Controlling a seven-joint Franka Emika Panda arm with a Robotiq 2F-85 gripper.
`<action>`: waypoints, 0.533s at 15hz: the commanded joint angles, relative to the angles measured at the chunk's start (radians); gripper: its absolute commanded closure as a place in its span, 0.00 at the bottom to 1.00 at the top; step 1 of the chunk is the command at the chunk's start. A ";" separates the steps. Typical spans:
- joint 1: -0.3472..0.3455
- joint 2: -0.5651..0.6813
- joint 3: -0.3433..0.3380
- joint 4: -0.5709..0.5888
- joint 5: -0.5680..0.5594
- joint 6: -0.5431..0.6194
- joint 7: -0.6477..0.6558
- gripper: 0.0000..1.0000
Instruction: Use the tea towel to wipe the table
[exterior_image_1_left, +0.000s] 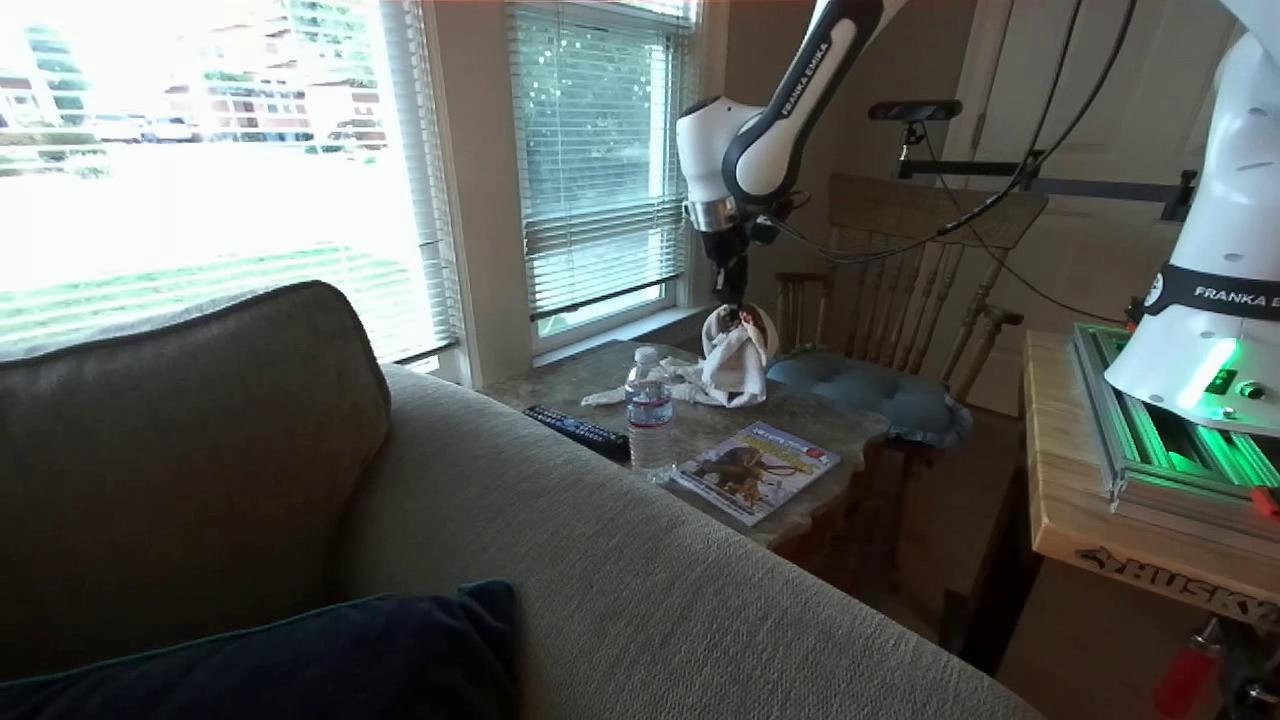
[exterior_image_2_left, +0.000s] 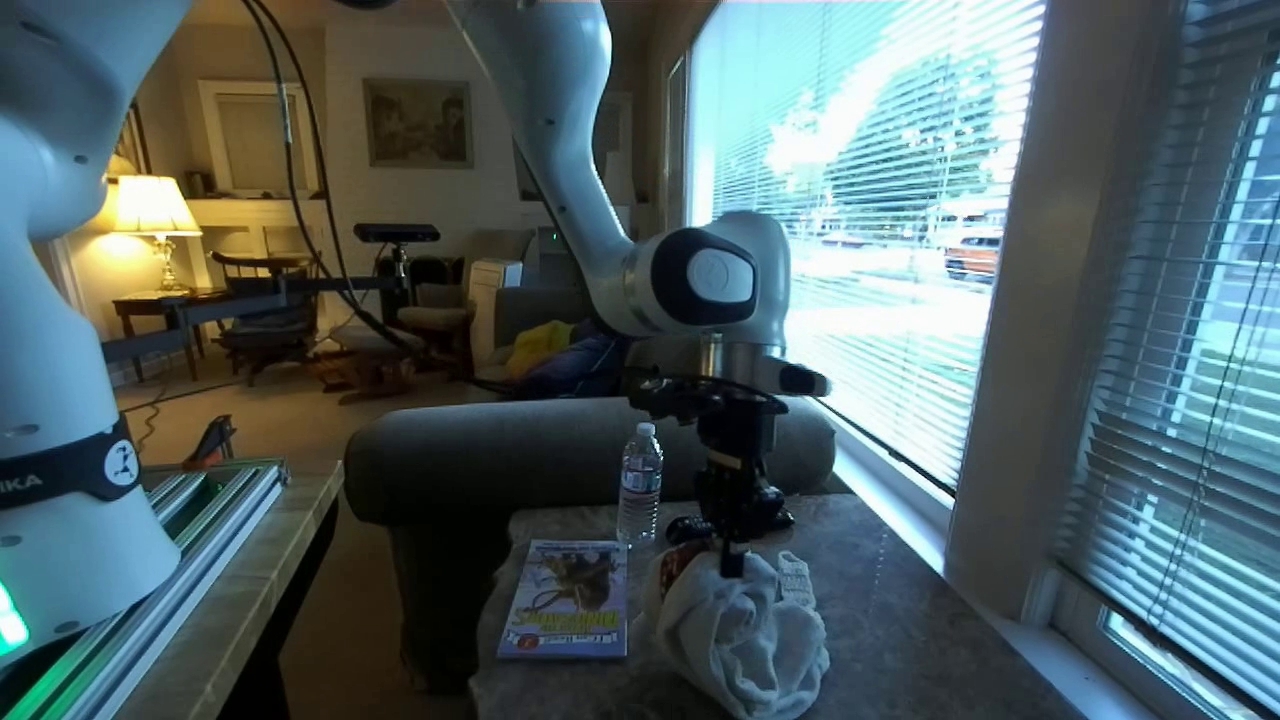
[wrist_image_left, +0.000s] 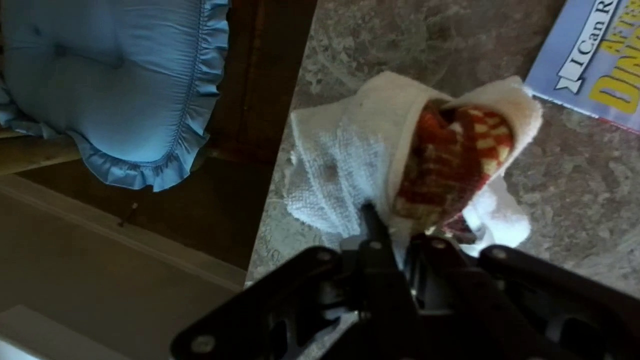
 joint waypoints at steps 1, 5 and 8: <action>0.049 0.129 -0.012 0.092 -0.022 0.001 0.086 0.97; 0.063 0.262 -0.001 0.224 0.027 -0.001 0.135 0.97; 0.049 0.358 0.020 0.344 0.076 -0.020 0.154 0.97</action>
